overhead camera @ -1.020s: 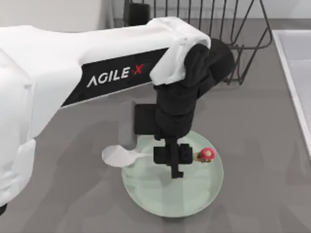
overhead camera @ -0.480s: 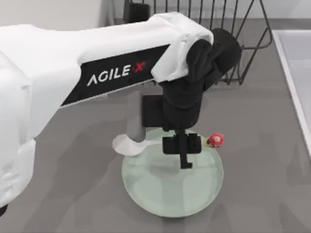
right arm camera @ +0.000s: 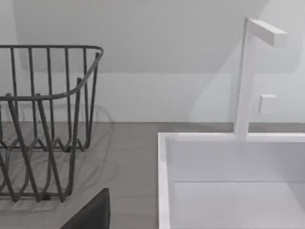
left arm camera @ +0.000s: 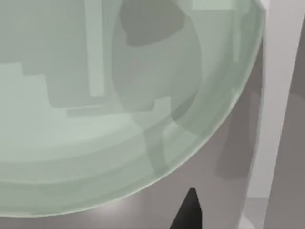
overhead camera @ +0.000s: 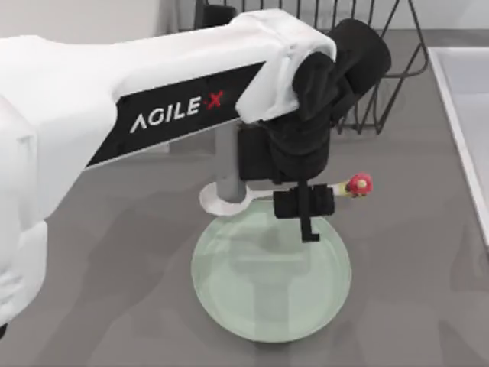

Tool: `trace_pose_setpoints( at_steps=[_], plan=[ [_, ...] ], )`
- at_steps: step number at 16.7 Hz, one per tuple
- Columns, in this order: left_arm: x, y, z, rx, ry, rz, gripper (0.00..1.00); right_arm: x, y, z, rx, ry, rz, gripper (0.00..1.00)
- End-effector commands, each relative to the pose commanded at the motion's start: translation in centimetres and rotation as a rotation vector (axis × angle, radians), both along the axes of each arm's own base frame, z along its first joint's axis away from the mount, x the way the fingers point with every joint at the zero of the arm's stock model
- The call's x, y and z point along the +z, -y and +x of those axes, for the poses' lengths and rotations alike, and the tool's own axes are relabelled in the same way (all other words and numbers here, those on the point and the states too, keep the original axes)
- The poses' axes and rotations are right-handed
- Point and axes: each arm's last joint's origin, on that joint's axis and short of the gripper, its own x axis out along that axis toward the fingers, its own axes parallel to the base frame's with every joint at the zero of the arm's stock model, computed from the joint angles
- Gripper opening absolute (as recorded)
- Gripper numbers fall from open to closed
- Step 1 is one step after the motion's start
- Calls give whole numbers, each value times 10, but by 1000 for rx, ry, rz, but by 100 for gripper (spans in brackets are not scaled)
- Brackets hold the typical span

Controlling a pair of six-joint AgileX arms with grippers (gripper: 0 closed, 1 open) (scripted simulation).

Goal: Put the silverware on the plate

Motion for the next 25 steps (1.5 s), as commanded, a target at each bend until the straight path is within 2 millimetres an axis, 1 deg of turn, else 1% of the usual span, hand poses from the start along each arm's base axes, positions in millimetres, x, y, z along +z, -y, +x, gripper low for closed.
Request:
trace_pose_setpoints(
  at_steps=[3,7,9,15,20,25],
  plan=[
    [-1,-2,1,4,1,-8,0,0,0,0,0,0,0,100],
    [-13,-8,-3,-2,-56,18,0,0,0,0,0,0,0,100],
    [-25,-11,-7,-9,-105,48,0,0,0,0,0,0,0,100],
    [-68,-17,-20,-19,-255,155,0,0,0,0,0,0,0,100],
    [-68,-17,-20,-19,-256,155,0,0,0,0,0,0,0,100],
    [-68,-17,-20,-19,-256,155,38,0,0,0,0,0,0,100]
  ],
)
